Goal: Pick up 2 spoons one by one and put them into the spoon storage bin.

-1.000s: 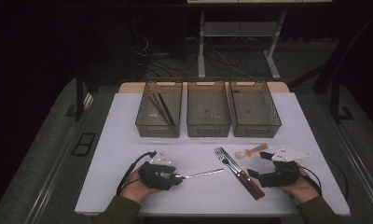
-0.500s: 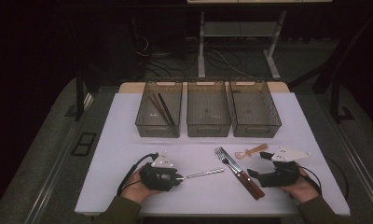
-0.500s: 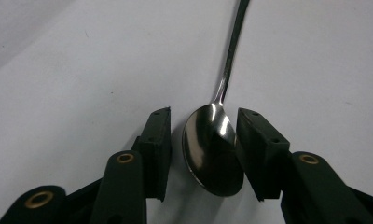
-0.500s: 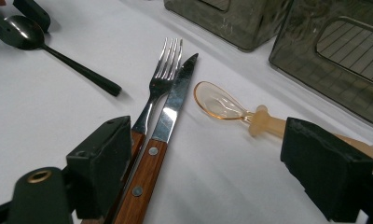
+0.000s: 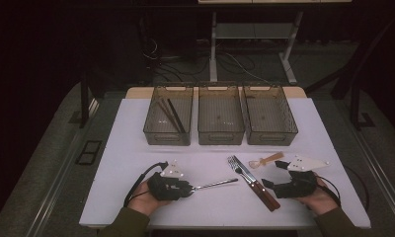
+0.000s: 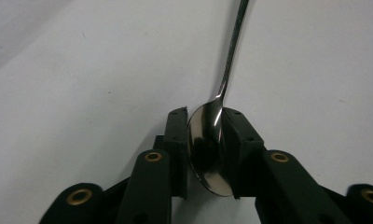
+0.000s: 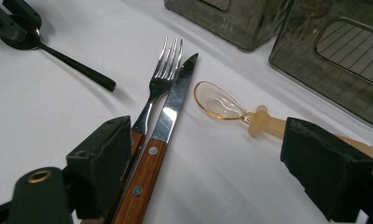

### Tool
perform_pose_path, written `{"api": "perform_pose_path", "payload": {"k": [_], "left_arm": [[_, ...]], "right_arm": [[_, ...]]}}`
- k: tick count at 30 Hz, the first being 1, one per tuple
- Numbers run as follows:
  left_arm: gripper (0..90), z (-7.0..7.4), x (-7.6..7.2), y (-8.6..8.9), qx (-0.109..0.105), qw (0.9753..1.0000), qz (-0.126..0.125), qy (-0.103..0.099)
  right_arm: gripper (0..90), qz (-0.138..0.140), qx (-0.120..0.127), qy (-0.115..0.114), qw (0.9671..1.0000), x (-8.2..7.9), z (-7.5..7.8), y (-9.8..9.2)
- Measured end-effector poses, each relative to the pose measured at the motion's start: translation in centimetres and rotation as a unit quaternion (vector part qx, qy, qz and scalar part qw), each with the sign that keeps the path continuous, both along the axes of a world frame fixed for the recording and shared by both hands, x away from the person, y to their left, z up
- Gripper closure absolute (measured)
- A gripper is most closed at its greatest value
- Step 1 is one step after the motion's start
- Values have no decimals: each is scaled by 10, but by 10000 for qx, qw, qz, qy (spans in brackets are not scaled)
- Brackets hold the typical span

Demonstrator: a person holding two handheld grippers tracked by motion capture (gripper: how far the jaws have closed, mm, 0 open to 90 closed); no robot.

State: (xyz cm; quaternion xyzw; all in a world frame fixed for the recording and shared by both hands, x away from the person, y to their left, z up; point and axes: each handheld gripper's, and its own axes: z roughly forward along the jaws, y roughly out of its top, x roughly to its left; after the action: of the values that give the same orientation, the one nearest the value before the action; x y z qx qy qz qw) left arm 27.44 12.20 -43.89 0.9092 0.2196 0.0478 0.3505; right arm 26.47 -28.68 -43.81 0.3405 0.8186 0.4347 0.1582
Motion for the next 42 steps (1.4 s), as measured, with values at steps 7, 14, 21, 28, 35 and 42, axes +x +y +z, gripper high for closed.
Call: {"api": "perform_pose_path", "payload": {"k": [7, 14, 21, 28, 35, 42], "left_arm": [[832, 4, -2, 1, -231, 9996, 35, 142], [866, 5, -2, -1, -293, 9993, 22, 221], [869, 9, 0, 4, -507, 9984, 197, 173], [869, 17, 2, 13, -601, 9964, 592, -30], [869, 23, 9, 21, -755, 9916, 1036, -192], [869, 31, 23, 21, -880, 9872, 1297, -295]], "right_arm": [[166, -2, -1, -2, 10000, 0, 0, 0], [166, 12, -2, -42, 10000, 0, 0, 0], [166, 5, 15, -28, 10000, 0, 1, 0], [166, 4, 20, -39, 10000, 0, 1, 0], [166, 20, -9, -51, 10000, 1, 0, 0], [166, 2, -10, -50, 10000, 1, 0, 0]]}}
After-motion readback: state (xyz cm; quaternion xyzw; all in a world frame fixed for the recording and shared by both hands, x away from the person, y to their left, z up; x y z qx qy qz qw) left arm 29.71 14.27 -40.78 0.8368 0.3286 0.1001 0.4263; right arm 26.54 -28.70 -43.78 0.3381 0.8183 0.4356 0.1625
